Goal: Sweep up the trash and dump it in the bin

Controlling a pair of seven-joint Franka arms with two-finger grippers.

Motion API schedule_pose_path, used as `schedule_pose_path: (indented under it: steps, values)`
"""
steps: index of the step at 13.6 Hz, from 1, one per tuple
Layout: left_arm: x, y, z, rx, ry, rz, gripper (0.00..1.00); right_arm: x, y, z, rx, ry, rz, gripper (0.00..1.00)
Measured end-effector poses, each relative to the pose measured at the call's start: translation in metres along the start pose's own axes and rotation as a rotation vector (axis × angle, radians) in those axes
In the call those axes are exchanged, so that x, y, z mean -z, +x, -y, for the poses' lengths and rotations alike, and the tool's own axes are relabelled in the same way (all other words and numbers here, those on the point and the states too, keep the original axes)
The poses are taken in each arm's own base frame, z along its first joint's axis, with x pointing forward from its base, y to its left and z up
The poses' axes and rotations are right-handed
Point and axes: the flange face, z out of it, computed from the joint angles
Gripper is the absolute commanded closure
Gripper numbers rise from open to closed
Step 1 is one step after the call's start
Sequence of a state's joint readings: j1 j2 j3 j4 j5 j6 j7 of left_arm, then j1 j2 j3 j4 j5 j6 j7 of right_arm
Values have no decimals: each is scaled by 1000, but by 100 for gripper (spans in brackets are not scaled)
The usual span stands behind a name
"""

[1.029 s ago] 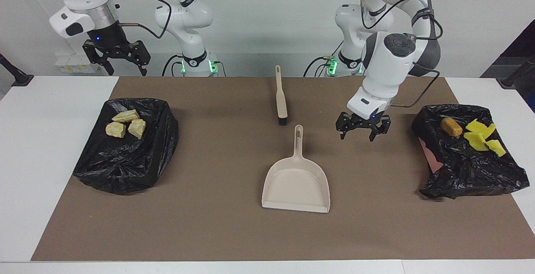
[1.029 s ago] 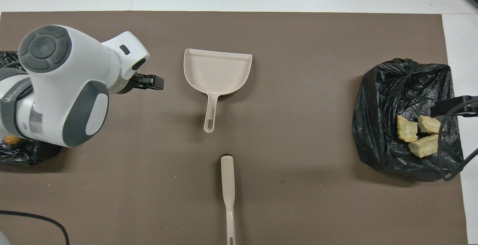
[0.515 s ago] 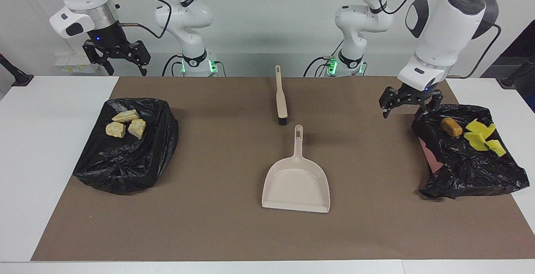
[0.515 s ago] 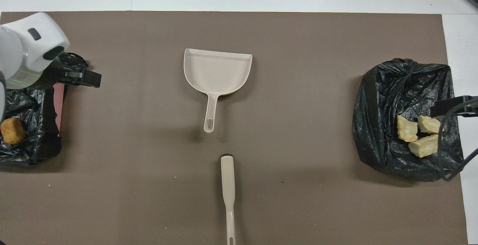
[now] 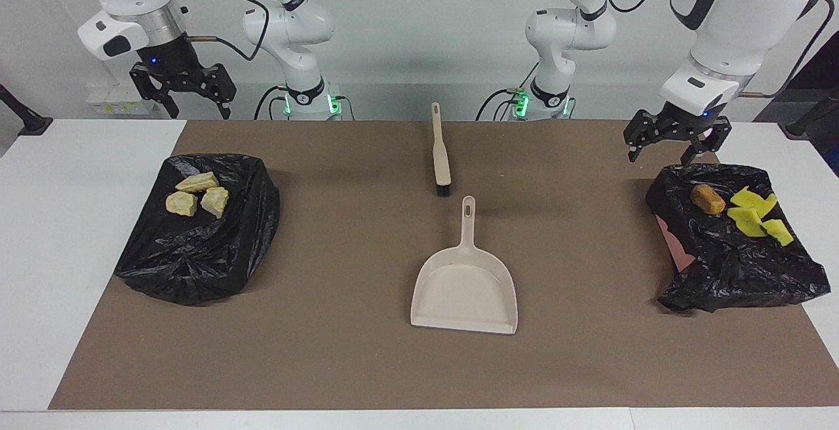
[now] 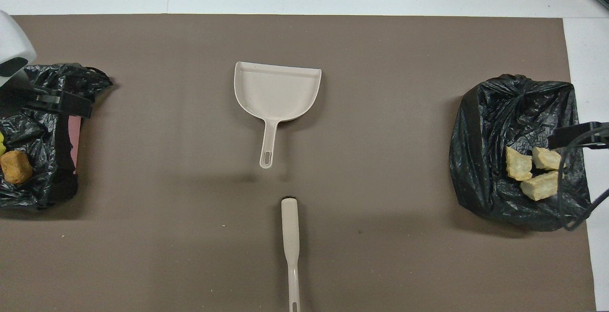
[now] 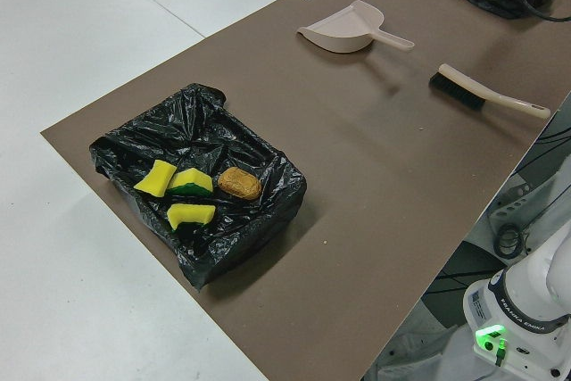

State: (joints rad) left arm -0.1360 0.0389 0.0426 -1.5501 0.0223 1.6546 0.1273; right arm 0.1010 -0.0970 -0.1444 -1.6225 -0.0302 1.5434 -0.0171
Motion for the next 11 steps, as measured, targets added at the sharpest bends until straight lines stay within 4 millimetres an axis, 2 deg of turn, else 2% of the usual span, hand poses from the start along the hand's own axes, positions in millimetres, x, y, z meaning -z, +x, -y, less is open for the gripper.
schedule_pose_path:
  steps: [4, 9, 11]
  values:
    - [14, -11, 6, 7, 0, 0, 0, 0, 0, 0, 0, 0, 0, 0]
    - [20, -20, 11, 18, -5, 34, 0, 0, 0, 0, 0, 0, 0, 0]
    - [29, -22, 20, 34, -3, 23, 0, 0, 0, 0, 0, 0, 0, 0]
